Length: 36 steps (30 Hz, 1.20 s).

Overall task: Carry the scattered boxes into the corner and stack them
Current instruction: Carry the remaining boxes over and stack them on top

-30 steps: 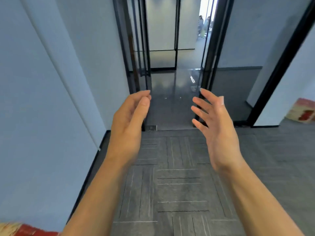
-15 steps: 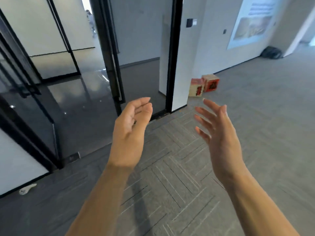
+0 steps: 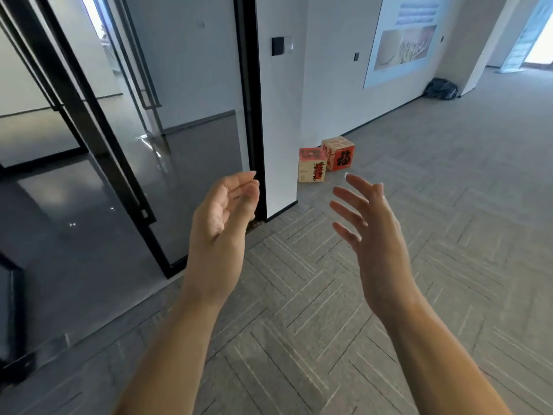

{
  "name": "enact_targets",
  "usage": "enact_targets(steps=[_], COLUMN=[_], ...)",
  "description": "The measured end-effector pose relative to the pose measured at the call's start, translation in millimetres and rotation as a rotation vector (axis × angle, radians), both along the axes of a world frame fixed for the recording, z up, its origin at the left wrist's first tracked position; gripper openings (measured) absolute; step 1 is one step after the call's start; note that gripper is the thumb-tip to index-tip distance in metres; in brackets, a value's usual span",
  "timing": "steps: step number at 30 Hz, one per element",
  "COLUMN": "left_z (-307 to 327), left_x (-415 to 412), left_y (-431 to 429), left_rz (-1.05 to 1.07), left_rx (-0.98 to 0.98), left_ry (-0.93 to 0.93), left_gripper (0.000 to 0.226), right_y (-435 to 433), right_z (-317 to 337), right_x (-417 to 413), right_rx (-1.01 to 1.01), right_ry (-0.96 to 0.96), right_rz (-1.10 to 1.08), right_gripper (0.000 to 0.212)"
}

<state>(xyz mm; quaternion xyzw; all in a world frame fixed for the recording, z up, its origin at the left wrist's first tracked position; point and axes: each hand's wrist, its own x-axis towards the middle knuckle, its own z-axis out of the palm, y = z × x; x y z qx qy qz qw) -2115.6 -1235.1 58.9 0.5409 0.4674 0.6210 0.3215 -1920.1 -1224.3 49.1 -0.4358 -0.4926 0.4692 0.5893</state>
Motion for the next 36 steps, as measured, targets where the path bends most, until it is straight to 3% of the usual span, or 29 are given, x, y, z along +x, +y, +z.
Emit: enact_targets(steps=[5,9,18,27,36], left_z=[9,-8,-32,-11,-42], left_x=[36,60,119,208,302], left_y=[107,201,458,697,938], left_rz=[-0.016,-0.051,-0.132,-0.208,-0.081], left_rx=[0.024,-0.008,-0.062,-0.014,-0.045], left_ry=[0.030,0.046,-0.056,-0.031,0.050], left_gripper=[0.055,0.056,0.043,0.041,0.045], right_y=[99,186,413,634,904], right_z=[4,-9,-15,-9,-42], right_x=[41,67,128,219,325], right_rx=[0.027,0.037,0.019,0.034,-0.023], right_ry=[0.008,-0.013,-0.110,-0.083,-0.060], right_rz=[-0.013,-0.035,-0.126,-0.208,-0.125], right_gripper=[0.066,0.088,0.096,0.093,0.076])
